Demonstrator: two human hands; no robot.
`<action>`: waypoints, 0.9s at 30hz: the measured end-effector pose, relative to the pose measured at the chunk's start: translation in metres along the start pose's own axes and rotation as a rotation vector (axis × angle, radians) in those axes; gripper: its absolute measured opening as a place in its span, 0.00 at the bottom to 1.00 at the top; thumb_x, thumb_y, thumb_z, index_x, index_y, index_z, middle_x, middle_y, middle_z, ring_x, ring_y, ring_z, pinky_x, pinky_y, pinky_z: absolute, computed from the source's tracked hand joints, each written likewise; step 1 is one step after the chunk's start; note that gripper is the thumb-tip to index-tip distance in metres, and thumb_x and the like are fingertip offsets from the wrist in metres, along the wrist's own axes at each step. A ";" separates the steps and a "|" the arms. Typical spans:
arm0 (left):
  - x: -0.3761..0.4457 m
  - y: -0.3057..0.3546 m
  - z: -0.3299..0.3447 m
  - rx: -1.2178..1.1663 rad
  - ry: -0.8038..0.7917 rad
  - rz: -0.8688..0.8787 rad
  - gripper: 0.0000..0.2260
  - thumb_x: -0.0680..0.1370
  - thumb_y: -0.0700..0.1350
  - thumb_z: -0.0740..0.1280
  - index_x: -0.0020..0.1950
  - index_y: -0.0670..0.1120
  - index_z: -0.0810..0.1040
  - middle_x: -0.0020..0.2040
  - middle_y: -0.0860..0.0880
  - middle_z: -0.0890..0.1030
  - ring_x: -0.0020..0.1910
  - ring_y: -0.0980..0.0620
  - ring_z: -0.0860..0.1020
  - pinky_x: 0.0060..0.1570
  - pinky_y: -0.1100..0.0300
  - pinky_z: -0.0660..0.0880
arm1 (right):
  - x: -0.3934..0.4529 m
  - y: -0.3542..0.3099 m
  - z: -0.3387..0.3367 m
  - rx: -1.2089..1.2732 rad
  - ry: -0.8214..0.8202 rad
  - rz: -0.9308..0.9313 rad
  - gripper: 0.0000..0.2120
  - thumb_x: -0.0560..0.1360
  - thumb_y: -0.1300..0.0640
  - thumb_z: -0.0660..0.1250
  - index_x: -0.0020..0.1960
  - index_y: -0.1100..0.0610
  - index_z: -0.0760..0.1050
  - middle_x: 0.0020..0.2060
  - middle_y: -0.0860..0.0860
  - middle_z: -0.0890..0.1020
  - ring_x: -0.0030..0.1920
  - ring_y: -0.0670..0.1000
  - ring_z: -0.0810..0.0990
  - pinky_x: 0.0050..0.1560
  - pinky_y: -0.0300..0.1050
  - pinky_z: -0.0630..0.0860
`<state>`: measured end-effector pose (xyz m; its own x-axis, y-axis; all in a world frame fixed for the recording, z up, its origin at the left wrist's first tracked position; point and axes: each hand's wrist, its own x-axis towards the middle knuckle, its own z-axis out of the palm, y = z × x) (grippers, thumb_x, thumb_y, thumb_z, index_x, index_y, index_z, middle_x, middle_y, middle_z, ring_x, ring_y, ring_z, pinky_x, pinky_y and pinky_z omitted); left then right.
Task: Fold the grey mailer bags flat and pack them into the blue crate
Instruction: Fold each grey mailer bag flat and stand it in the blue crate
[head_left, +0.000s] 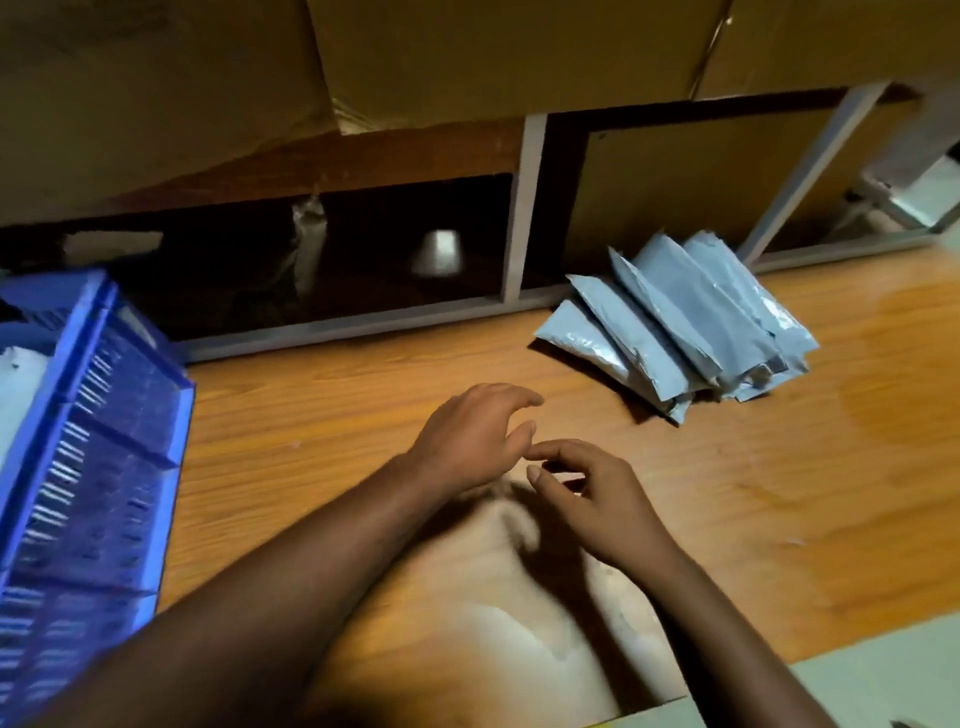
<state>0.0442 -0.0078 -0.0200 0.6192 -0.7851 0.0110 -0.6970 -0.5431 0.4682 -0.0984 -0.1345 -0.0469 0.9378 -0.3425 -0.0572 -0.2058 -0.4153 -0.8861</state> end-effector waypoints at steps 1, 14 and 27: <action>0.007 0.006 0.012 -0.012 -0.005 -0.038 0.17 0.82 0.53 0.63 0.71 0.56 0.75 0.69 0.58 0.77 0.69 0.56 0.71 0.61 0.59 0.69 | 0.009 0.011 -0.009 -0.024 0.014 0.008 0.09 0.78 0.52 0.72 0.58 0.44 0.84 0.57 0.38 0.83 0.57 0.44 0.82 0.53 0.45 0.81; 0.065 0.026 0.043 0.046 -0.015 -0.283 0.18 0.83 0.52 0.63 0.73 0.57 0.72 0.72 0.58 0.75 0.71 0.56 0.69 0.65 0.58 0.68 | 0.149 0.053 -0.068 -1.053 -0.017 -0.050 0.16 0.78 0.67 0.61 0.66 0.61 0.70 0.64 0.59 0.71 0.45 0.59 0.83 0.36 0.50 0.68; 0.060 0.005 0.030 0.122 -0.049 -0.291 0.20 0.83 0.51 0.65 0.75 0.56 0.69 0.73 0.58 0.72 0.72 0.56 0.67 0.69 0.55 0.67 | 0.156 0.065 -0.078 -0.984 0.167 -0.091 0.12 0.77 0.68 0.63 0.60 0.59 0.70 0.56 0.58 0.74 0.38 0.56 0.80 0.31 0.49 0.66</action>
<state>0.0671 -0.0668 -0.0430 0.7827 -0.6036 -0.1521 -0.5335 -0.7764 0.3355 0.0131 -0.2807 -0.0773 0.9258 -0.3571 0.1238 -0.3456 -0.9324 -0.1052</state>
